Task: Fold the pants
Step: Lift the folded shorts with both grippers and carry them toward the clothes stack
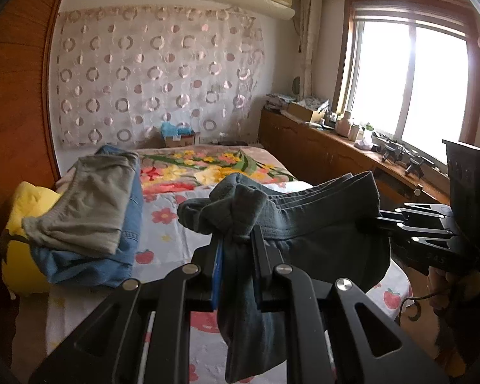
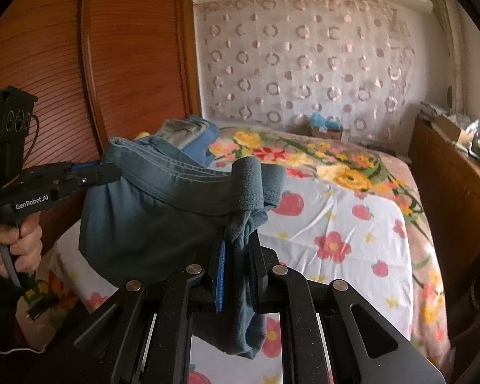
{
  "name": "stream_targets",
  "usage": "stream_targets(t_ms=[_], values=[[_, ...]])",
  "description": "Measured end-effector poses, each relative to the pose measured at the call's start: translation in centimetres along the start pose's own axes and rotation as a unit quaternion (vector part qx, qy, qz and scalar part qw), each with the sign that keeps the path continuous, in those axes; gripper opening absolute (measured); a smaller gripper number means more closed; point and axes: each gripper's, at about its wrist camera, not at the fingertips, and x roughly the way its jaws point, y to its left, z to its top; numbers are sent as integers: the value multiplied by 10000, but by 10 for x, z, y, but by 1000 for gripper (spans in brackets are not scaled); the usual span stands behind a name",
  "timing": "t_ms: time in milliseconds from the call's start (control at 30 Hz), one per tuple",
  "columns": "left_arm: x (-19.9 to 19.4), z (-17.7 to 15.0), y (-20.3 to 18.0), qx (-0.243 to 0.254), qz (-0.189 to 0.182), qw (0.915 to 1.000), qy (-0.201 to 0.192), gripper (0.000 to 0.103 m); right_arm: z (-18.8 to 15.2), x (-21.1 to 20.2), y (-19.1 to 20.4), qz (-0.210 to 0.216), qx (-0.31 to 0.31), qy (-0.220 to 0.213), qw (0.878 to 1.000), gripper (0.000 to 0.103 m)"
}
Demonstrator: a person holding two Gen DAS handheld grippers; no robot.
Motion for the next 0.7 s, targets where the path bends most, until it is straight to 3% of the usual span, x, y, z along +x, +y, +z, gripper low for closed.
stream_targets(t_ms=[700], values=[[-29, 52, 27, 171, 528, 9973, -489, 12, 85, 3, 30, 262, -591, -553, 9964, 9]])
